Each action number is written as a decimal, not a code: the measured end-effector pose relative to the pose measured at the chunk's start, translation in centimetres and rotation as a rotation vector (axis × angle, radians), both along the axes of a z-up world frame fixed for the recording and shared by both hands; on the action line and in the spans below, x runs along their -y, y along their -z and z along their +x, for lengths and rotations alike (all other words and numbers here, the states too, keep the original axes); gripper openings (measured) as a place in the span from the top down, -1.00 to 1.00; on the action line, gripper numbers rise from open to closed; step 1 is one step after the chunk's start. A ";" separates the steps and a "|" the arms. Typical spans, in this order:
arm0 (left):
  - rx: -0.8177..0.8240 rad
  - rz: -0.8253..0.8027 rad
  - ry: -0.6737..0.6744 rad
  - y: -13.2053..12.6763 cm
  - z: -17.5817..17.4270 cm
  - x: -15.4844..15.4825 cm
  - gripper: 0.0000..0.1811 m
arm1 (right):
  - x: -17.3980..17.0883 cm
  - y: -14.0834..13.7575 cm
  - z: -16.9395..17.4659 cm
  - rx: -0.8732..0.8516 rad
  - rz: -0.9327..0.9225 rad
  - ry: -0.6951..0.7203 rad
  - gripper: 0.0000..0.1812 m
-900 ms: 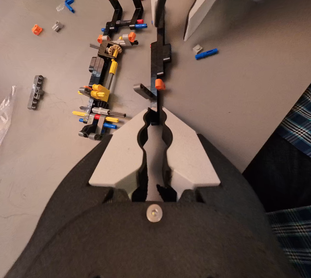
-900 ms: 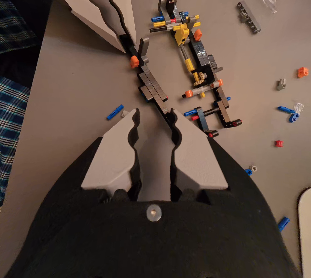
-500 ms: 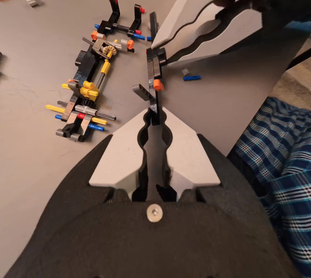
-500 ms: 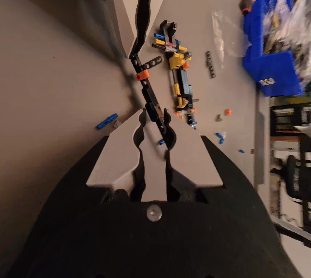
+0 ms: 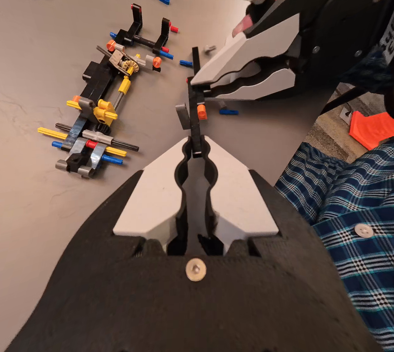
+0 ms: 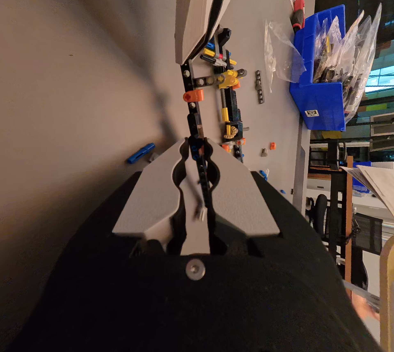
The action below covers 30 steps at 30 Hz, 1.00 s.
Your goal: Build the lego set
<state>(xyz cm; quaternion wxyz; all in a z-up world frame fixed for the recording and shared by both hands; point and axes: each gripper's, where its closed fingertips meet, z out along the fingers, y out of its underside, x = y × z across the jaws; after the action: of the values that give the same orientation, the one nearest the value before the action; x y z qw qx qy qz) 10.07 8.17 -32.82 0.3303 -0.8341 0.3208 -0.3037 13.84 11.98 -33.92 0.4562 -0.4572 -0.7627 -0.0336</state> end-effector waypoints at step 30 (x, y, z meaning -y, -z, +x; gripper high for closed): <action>0.044 0.346 -0.105 -5.2 2.0 -2.7 0.94 | -0.1 -7.2 3.6 -0.478 -0.385 0.256 0.68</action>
<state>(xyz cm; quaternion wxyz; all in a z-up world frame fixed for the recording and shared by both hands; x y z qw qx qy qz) 12.06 10.88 -27.58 0.4912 -0.7737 0.3169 -0.2443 17.44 12.06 -26.71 0.5193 -0.6224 -0.5627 0.1623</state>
